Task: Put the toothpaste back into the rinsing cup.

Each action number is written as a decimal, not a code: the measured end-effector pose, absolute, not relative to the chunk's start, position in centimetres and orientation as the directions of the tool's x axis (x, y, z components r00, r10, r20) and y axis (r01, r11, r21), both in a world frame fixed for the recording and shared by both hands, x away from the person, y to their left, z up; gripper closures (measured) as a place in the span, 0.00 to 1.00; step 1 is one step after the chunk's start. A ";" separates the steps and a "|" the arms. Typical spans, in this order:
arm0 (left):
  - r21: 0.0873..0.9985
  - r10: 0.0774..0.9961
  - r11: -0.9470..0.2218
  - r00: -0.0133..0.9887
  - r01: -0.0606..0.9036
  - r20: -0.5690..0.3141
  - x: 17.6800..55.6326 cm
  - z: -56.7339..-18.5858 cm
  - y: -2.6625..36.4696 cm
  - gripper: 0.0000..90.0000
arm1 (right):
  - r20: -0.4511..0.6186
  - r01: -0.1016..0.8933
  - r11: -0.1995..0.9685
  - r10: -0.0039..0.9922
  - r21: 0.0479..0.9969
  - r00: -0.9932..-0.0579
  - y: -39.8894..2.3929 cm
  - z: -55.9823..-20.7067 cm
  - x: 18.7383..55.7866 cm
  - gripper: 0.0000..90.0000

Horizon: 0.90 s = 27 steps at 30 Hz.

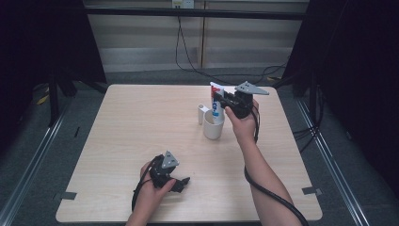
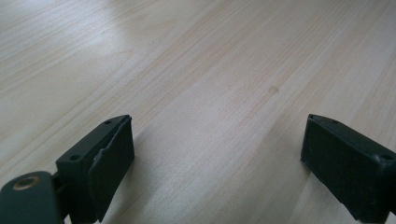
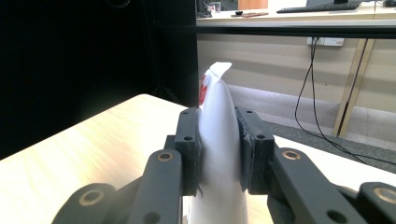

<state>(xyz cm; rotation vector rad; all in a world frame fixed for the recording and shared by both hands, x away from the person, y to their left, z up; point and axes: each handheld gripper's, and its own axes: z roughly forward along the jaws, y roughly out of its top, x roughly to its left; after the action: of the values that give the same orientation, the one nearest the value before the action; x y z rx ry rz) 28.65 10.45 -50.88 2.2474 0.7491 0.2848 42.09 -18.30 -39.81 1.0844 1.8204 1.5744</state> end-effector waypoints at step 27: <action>0.713 0.590 -0.560 0.807 0.422 -0.015 28.6 -50.9 10.5 0.11 | 0.119 0.286 0.051 0.829 0.957 -0.547 -18.4 -42.7 41.7 0.85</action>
<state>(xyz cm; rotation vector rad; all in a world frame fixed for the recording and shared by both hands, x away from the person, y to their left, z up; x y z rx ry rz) 28.61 10.49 -50.89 2.2470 0.7417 0.2919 41.73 -18.37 -42.69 1.1151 1.8624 1.5149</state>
